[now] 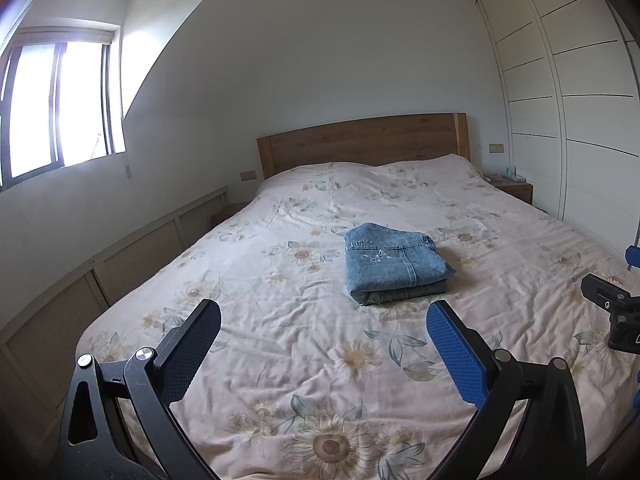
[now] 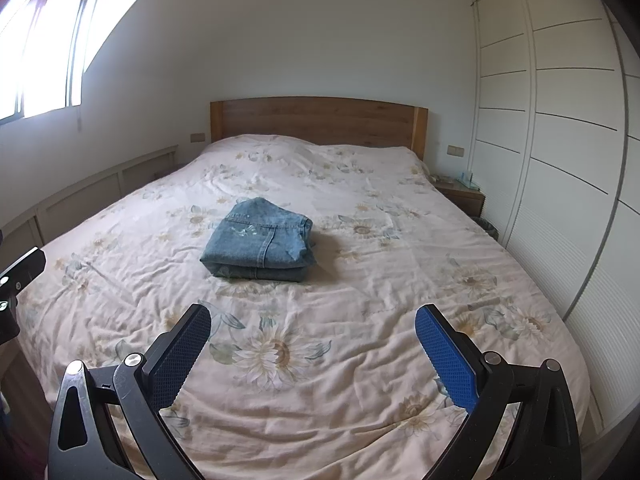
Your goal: Fold large clothes
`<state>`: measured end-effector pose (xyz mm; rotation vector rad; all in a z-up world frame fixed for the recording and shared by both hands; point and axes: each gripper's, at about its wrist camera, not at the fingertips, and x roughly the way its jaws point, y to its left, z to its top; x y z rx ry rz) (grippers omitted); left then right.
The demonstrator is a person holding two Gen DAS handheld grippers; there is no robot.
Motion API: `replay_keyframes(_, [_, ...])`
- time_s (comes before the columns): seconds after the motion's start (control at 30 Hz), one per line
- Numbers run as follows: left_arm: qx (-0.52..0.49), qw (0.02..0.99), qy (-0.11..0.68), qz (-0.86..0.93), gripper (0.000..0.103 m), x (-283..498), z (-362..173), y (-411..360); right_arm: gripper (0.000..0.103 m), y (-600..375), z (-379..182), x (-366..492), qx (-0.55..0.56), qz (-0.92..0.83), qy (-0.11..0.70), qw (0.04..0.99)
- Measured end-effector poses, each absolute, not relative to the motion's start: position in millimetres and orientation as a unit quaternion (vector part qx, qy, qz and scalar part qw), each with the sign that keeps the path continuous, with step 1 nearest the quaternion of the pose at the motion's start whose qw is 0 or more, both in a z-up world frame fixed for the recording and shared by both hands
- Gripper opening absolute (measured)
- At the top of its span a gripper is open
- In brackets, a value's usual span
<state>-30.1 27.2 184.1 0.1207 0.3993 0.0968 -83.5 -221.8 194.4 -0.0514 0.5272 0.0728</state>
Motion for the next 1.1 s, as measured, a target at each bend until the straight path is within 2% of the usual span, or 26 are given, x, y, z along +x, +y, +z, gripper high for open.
replay_keyframes(1.1, [0.060,0.975,0.212,0.043,0.102,-24.4,172.6,29.6,0.102,-221.0,177.7,-80.0,-0.030,0.031,0.272,0.961])
